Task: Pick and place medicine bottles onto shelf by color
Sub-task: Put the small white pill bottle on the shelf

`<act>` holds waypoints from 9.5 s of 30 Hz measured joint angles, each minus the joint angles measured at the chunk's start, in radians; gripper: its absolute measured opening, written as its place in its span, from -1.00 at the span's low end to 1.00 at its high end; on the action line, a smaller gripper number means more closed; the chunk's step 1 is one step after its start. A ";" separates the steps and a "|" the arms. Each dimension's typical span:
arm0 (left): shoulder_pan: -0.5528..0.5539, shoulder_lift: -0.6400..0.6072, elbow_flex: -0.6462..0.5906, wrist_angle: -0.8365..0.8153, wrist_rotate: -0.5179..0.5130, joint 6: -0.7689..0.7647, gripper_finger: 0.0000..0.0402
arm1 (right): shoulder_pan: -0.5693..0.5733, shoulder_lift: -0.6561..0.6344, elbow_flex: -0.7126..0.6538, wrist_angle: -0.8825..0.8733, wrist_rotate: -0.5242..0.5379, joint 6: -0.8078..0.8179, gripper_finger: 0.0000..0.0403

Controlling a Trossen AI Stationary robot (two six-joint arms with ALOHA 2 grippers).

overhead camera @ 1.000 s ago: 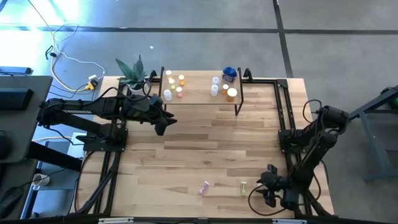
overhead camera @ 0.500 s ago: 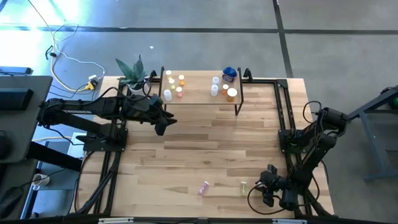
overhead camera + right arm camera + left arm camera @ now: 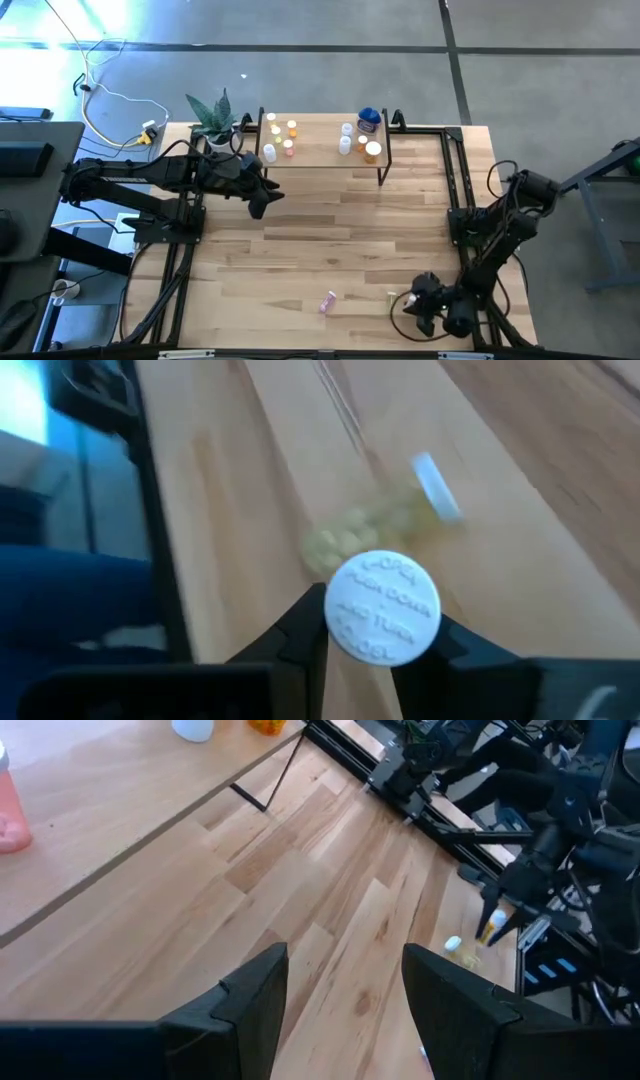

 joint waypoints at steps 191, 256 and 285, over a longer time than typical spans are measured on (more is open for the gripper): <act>0.120 0.234 0.000 0.462 0.477 0.365 -0.24 | -0.982 -0.063 0.575 0.023 -0.452 -0.777 -0.67; 0.129 0.235 0.000 0.484 0.463 0.278 -0.99 | -1.075 -0.064 0.573 0.074 -0.449 -0.643 -0.67; 0.223 0.236 0.001 0.700 0.559 0.287 -0.22 | -1.120 -0.137 0.576 -0.060 -0.523 -1.001 -0.67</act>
